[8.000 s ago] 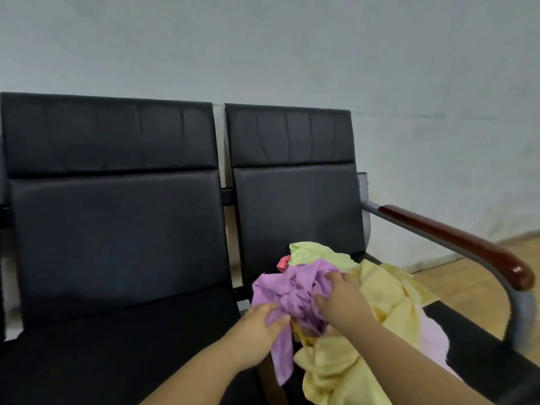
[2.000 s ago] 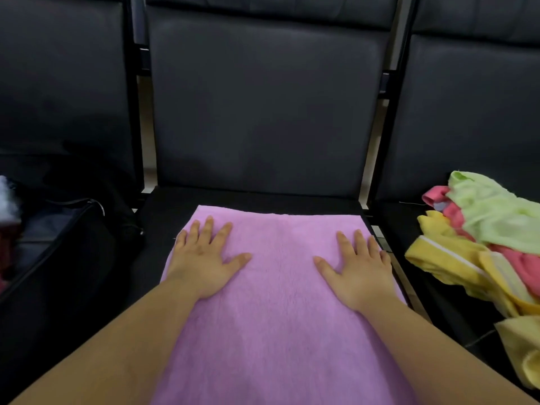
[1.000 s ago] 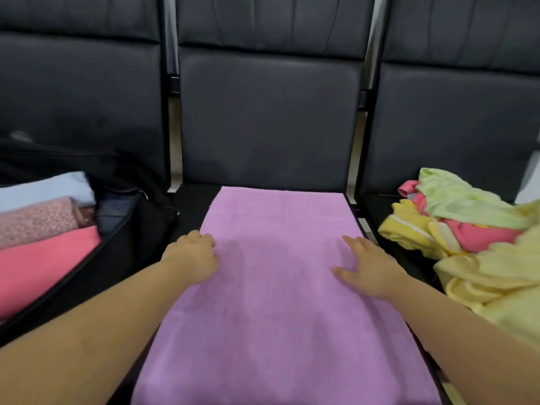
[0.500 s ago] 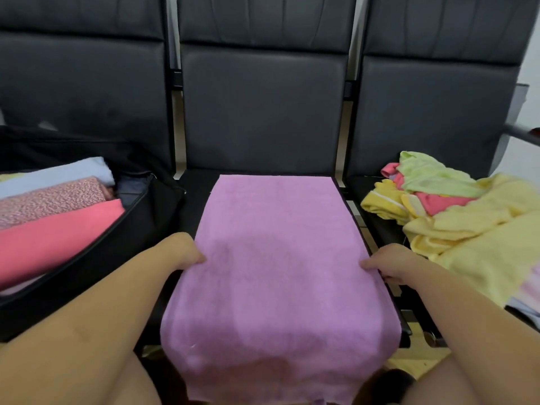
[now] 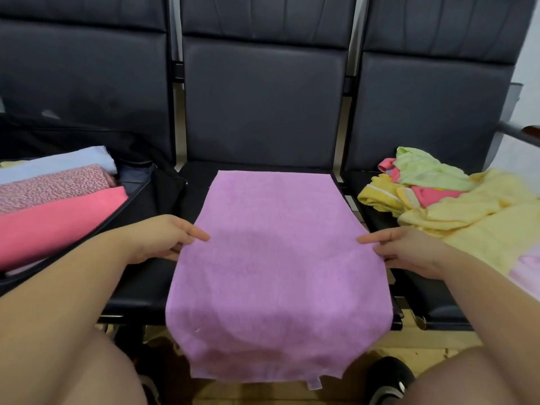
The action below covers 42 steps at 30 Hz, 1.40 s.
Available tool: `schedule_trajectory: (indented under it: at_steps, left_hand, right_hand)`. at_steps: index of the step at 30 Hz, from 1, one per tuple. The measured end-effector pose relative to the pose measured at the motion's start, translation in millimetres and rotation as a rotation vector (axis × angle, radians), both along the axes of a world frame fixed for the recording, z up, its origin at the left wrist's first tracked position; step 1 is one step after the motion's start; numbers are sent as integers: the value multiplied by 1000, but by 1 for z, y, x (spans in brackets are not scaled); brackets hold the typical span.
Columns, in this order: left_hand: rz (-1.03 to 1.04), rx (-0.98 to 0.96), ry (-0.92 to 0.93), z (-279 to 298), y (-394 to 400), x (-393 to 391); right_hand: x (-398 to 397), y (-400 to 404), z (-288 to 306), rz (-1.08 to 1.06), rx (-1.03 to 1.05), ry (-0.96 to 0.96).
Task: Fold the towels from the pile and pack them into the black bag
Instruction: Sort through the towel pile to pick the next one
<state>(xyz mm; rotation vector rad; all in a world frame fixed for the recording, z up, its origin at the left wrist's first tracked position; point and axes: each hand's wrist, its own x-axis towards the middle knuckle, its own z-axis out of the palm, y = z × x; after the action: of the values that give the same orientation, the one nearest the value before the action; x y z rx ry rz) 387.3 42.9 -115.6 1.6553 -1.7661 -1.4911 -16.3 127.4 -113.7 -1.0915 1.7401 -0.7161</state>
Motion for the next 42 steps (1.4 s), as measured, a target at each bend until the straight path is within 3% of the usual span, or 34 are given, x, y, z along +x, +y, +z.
schedule_trajectory:
  at_steps: [3,8,15,20,24,28,31,35,38,42]
  left_hand:
    - [-113,-51,-120,1,6,4]
    - [-225,-262,-491,3,12,9]
    - [-272,-457,-566,4,20,14]
    - [-224,-600,-616,12,24,20]
    - [-16,-775,-366,24,28,24]
    - [92,-418,149,45,42,27]
    - [174,-302,358,63,51,21]
    - [274,-221,687,93,66,21]
    - [374,-323,769,103,73,22]
    - [307,-230,758,97,58,18]
  right_hand:
    - [-1,8,4,93,26,67]
    - [11,21,13,234,-30,376]
    - [16,27,9,281,-163,718]
    - [11,35,18,298,-244,782]
    - [7,43,29,177,-287,628]
    - [4,52,46,15,-292,324]
    - [11,58,68,-51,-364,177]
    - [19,67,98,-175,-456,-185]
    - [22,67,108,-321,-538,-245]
    - [26,49,99,-187,-562,-143]
